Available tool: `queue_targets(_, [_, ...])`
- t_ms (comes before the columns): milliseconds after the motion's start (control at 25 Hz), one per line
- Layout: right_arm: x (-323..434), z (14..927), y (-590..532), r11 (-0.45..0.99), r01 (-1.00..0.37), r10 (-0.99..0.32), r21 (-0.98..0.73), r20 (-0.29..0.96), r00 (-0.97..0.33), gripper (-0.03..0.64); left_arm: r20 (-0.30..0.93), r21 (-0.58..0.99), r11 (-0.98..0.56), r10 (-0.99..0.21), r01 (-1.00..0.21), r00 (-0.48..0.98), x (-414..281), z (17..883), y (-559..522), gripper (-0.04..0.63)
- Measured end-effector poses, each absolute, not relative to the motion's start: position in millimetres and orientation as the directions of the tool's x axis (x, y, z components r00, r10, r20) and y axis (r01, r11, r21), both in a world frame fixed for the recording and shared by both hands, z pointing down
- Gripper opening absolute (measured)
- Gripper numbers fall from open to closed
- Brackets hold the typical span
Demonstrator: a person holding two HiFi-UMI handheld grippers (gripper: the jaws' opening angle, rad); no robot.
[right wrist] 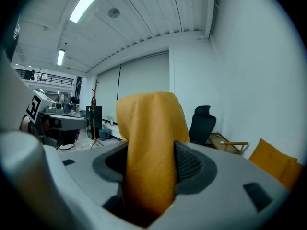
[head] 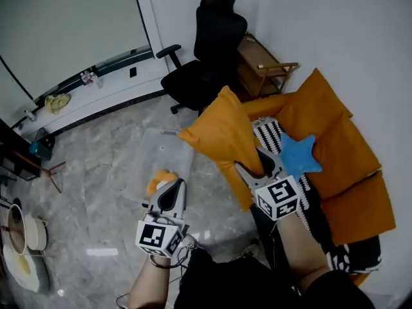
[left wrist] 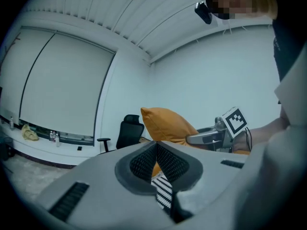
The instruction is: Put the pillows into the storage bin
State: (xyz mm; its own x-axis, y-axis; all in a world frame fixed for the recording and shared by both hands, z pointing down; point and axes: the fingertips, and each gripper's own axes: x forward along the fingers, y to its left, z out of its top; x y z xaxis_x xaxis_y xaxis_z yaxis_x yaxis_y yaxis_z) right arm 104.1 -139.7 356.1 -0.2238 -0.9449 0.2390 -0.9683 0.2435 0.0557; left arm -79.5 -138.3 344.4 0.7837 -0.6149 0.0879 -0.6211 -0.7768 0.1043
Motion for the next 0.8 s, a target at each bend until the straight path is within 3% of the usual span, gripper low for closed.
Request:
queue_targets(360, [-81.5,359.7,-261.3,0.404,-0.913,-0.892,0.050,0.241,-0.382,0.272,0.098,0.104,-0.634,-0.760,-0.766,0.642,-270.9,349.2,-229.1,0.006])
queue_targets(800, [-211.2,411.9,-323.4,0.592,-0.806,-0.767,0.025,0.326,-0.553,0.272,0.128,0.144,-0.496,-0.849,-0.857,0.513,-362.3,391.1,-251.7,0.006])
